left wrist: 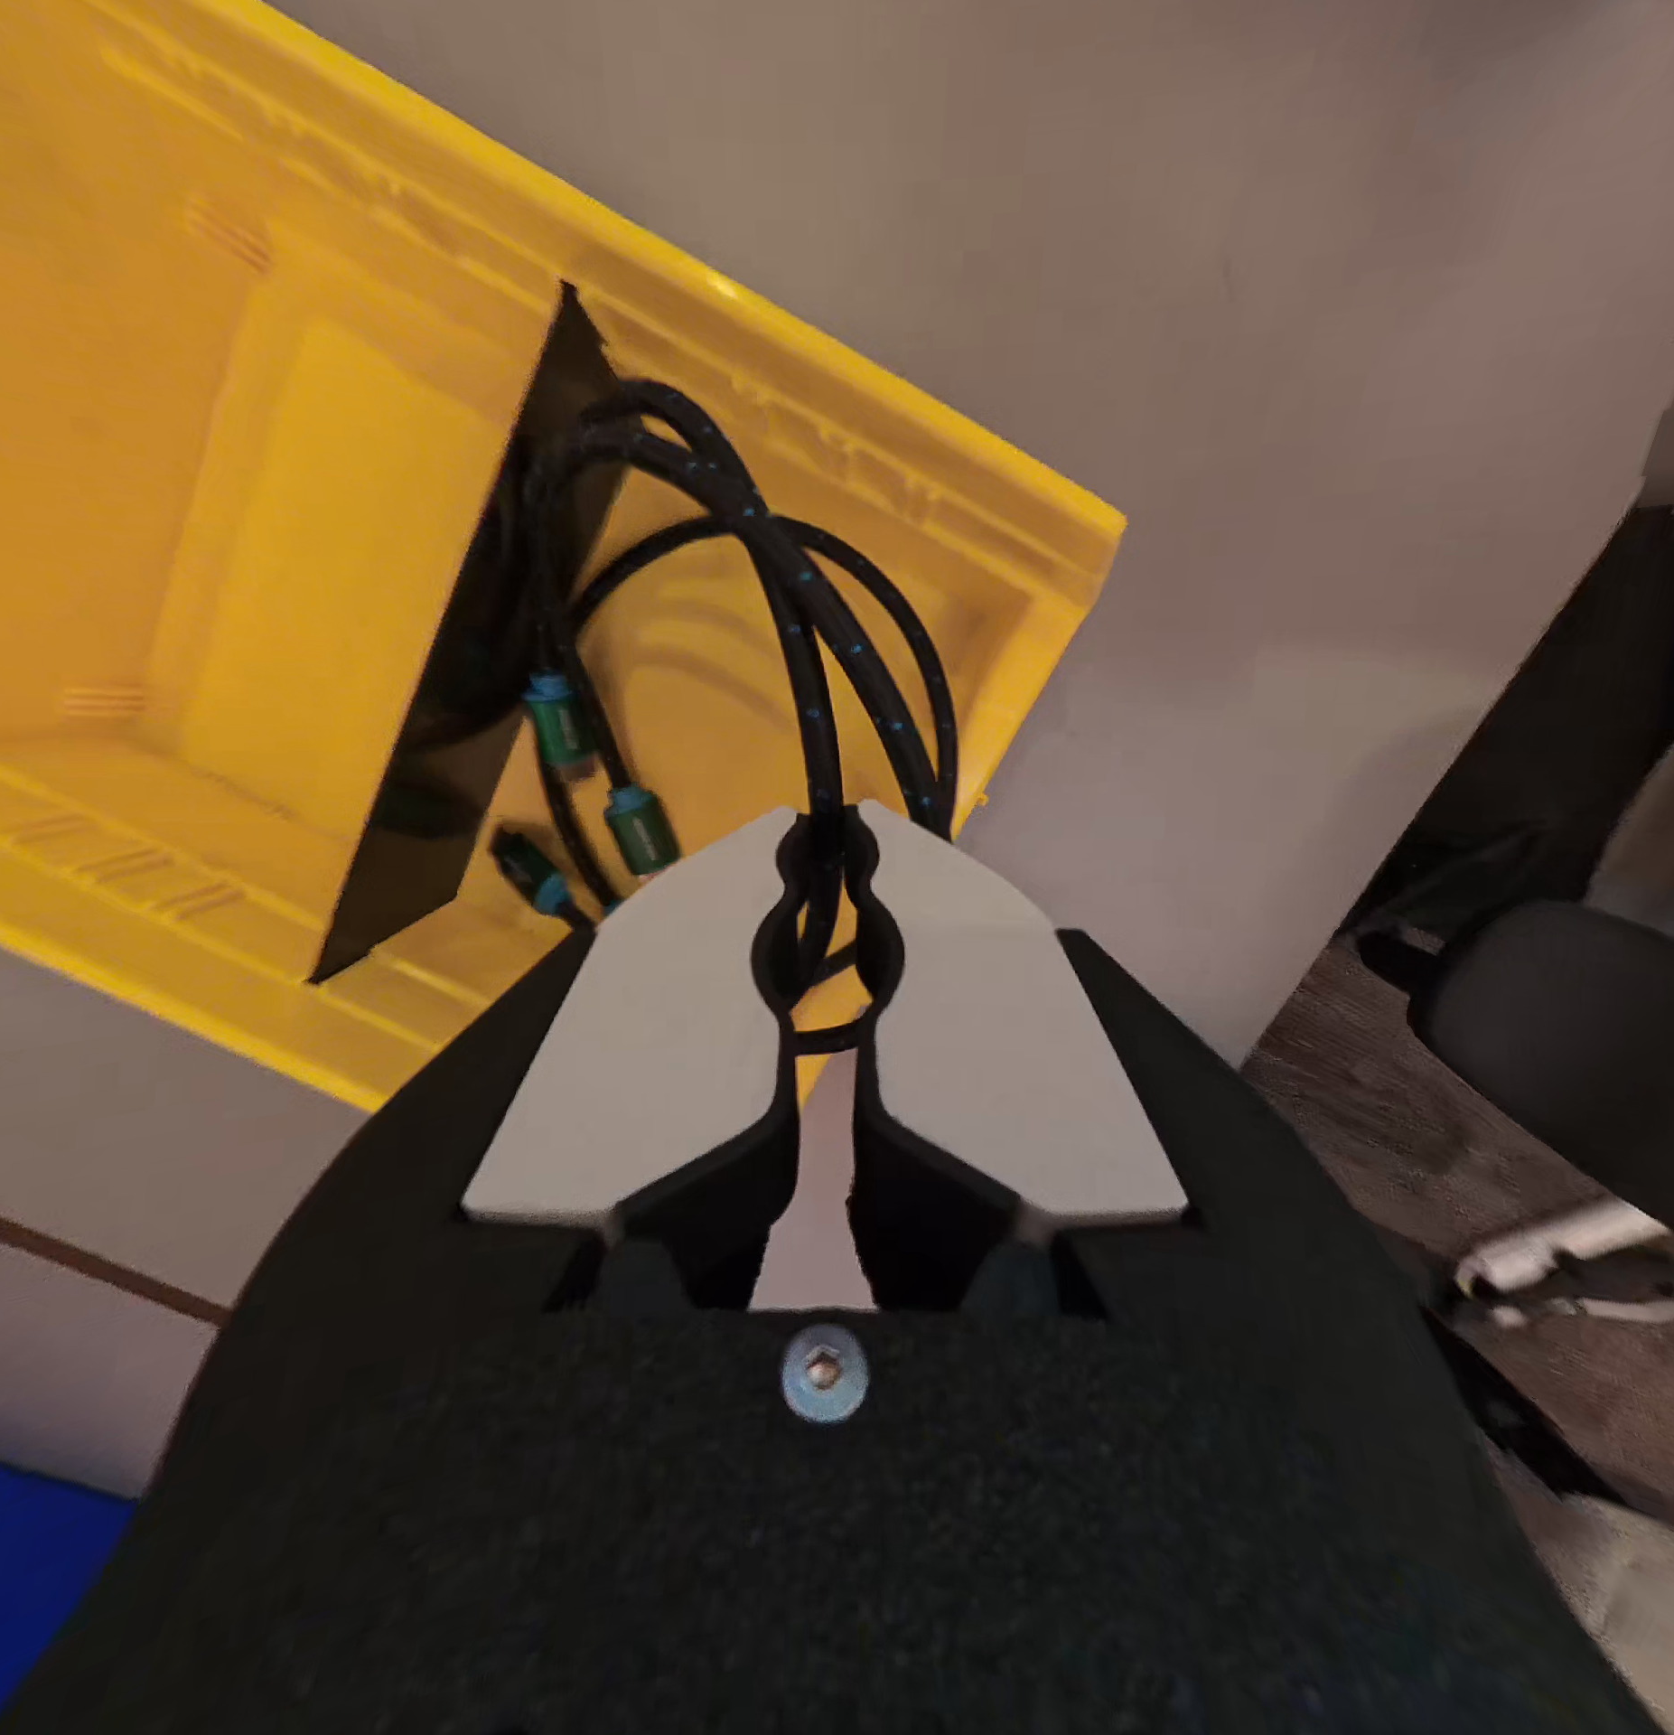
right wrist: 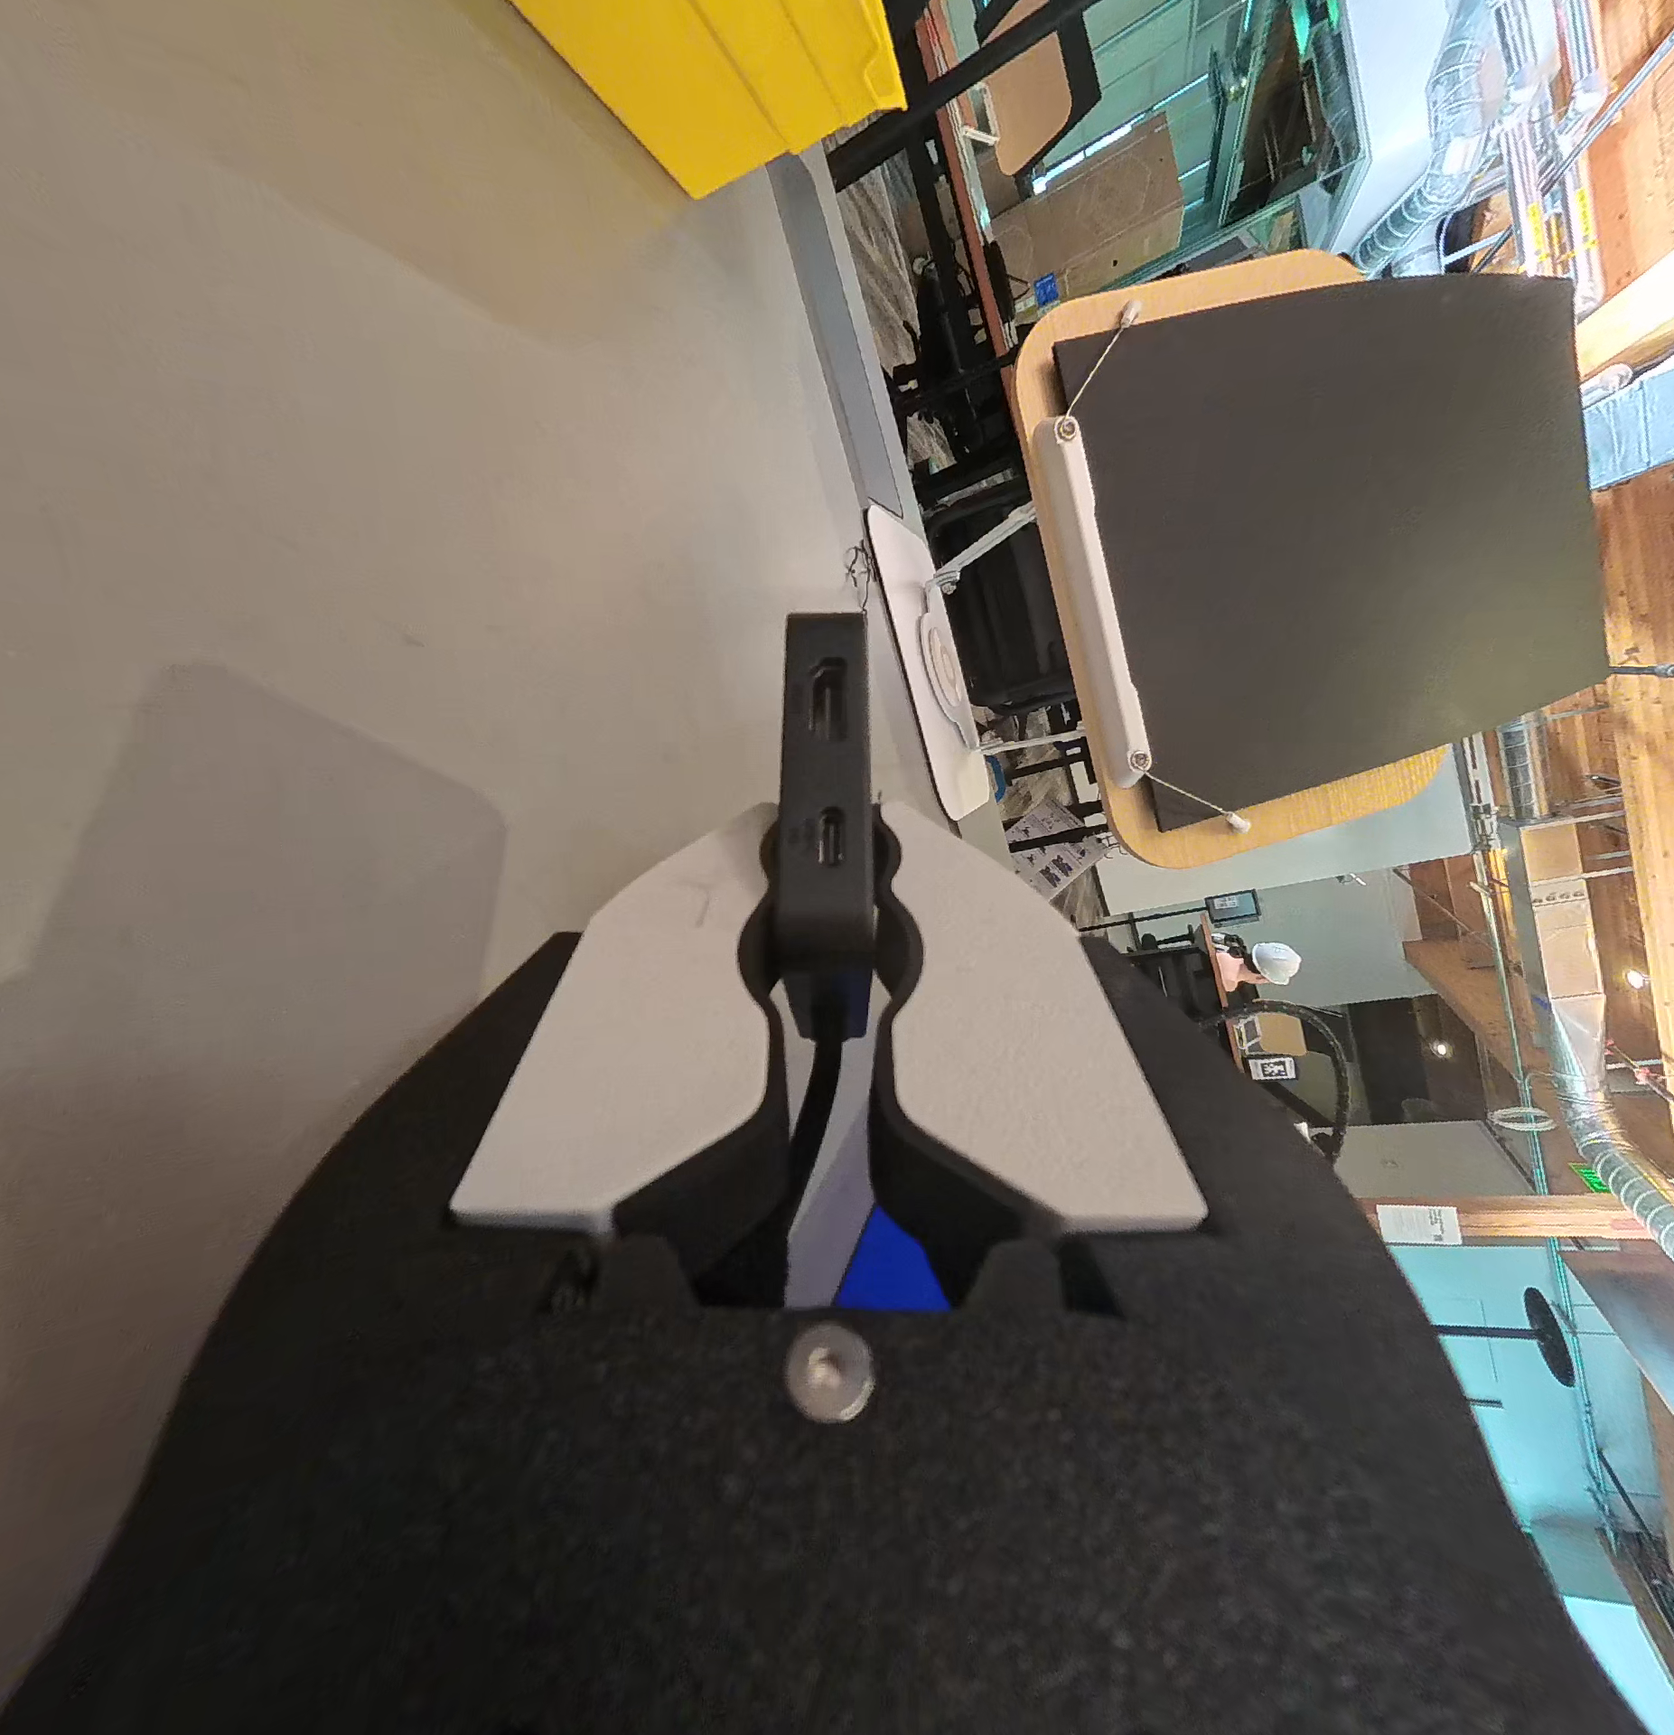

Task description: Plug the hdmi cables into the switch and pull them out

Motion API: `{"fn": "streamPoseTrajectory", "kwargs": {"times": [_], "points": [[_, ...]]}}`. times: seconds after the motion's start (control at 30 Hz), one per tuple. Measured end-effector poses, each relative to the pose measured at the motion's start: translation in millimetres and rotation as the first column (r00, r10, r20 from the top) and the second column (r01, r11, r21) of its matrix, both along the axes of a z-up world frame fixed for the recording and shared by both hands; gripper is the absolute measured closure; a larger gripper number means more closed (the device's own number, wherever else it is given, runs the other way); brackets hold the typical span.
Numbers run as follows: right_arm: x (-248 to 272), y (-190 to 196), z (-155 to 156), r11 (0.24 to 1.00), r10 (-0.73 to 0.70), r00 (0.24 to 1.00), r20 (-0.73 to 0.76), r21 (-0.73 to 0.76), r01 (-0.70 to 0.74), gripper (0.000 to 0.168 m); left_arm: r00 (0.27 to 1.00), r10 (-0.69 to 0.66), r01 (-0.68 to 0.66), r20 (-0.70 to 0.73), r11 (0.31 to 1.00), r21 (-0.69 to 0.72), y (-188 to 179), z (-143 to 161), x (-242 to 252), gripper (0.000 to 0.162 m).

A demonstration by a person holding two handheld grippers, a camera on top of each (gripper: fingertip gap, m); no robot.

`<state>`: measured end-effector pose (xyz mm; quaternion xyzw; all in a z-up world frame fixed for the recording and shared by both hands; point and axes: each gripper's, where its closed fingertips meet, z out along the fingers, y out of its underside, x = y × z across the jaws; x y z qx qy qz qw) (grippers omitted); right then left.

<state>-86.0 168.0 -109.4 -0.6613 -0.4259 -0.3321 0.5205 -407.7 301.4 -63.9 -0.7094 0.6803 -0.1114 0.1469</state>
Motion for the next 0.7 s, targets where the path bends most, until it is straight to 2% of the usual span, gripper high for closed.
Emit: {"fn": "streamPoseTrajectory", "kwargs": {"times": [0.2,0.3,0.4,0.47,0.53,0.6,0.7], "points": [[-0.8,0.3,-0.2,1.000,0.005,1.000,-0.005,-0.001,-0.005,0.155,0.939,0.064,-0.077,0.337,0.997,0.025,9.1,61.8,7.3,0.156],[-3.4,0.4,0.0,1.000,0.010,1.000,0.006,0.000,-0.010,0.154,0.895,0.102,-0.173,0.435,0.977,0.126,24.6,86.4,3.5,0.156],[-5.2,0.1,-0.8,1.000,0.012,1.000,0.011,-0.002,-0.012,0.154,0.801,0.110,-0.227,0.589,0.965,0.129,27.0,120.1,1.7,0.156],[-5.9,-0.1,-0.6,1.000,0.014,1.000,0.015,-0.001,-0.014,0.154,0.706,0.162,-0.251,0.690,0.968,0.029,29.8,135.4,-0.7,0.157],[-6.3,0.1,-0.5,1.000,0.015,1.000,0.015,-0.001,-0.015,0.154,0.581,0.285,-0.261,0.762,0.952,-0.157,35.0,140.2,-1.7,0.156],[-6.4,0.3,-0.8,1.000,0.014,1.000,0.016,-0.002,-0.014,0.154,0.462,0.411,-0.203,0.786,0.911,-0.358,34.8,134.8,1.5,0.156],[-6.7,0.2,-0.8,1.000,0.015,1.000,0.019,-0.003,-0.015,0.155,0.357,0.557,-0.134,0.750,0.825,-0.549,36.1,109.8,5.1,0.156]]}}
